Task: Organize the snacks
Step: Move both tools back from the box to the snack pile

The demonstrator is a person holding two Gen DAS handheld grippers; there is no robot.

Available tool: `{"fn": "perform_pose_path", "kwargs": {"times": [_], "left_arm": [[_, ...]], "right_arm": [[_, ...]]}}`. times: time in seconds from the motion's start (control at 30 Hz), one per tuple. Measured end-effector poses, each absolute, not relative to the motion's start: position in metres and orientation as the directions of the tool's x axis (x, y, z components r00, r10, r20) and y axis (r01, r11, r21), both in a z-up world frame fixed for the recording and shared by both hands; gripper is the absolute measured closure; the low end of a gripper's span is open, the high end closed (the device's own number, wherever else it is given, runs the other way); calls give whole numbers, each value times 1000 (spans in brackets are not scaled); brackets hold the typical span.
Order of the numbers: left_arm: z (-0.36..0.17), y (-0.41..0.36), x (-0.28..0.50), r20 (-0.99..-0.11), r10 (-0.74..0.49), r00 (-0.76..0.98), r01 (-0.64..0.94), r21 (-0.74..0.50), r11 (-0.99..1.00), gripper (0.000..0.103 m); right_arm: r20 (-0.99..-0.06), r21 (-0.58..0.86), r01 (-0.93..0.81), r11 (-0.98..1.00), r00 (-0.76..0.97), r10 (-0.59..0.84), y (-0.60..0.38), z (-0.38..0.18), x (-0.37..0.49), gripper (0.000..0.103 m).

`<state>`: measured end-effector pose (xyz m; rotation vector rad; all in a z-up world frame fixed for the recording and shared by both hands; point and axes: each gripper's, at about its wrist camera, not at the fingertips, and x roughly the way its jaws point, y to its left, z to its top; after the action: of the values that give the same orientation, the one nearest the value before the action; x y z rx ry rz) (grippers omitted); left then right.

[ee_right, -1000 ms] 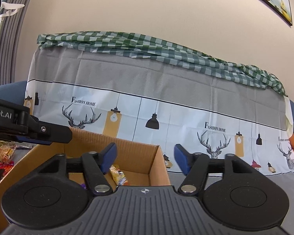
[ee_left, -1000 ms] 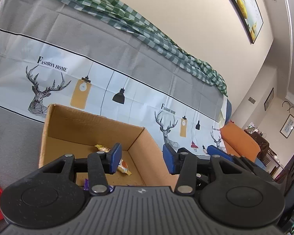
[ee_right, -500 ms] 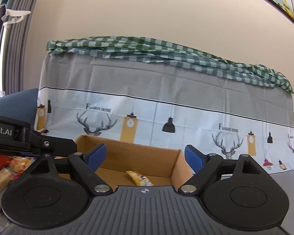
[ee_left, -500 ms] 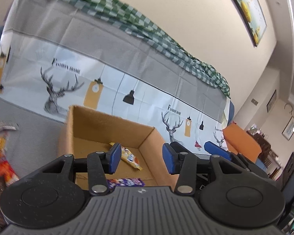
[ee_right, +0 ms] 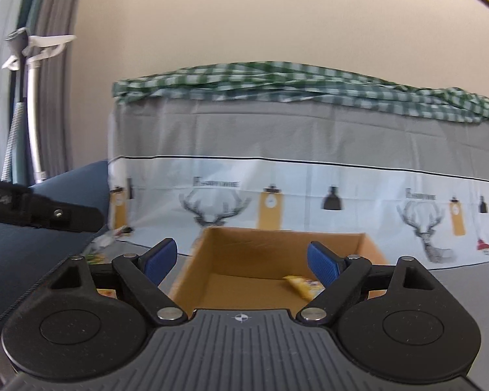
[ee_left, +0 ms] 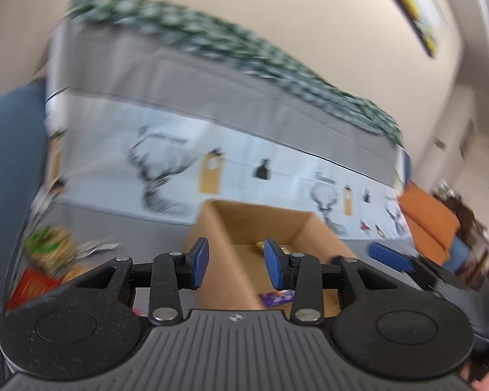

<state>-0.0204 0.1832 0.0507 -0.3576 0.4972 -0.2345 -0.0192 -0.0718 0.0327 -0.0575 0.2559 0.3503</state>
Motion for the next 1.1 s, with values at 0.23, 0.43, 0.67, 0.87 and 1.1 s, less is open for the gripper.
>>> {"fn": "perform_pose_path", "kwargs": {"times": [0.23, 0.43, 0.67, 0.87, 1.1], "left_arm": [[23, 244, -9, -528, -235, 816, -99, -529, 843, 64], [12, 261, -3, -589, -216, 779, -175, -535, 827, 64], [-11, 281, 4, -662, -217, 718, -282, -561, 778, 64], [-29, 285, 14, -729, -212, 651, -343, -532, 774, 62], [-47, 283, 26, -800, -178, 573, -399, -462, 792, 51]], "right_arm": [[-278, -37, -442, 896, 866, 416, -24, 17, -30, 18], [-239, -31, -499, 866, 845, 479, 6, 4, -40, 26], [-284, -46, -593, 804, 780, 558, 32, -20, -40, 27], [-337, -114, -660, 743, 729, 596, 53, -40, -40, 28], [-479, -100, -681, 725, 672, 564, 78, -66, -21, 28]]}}
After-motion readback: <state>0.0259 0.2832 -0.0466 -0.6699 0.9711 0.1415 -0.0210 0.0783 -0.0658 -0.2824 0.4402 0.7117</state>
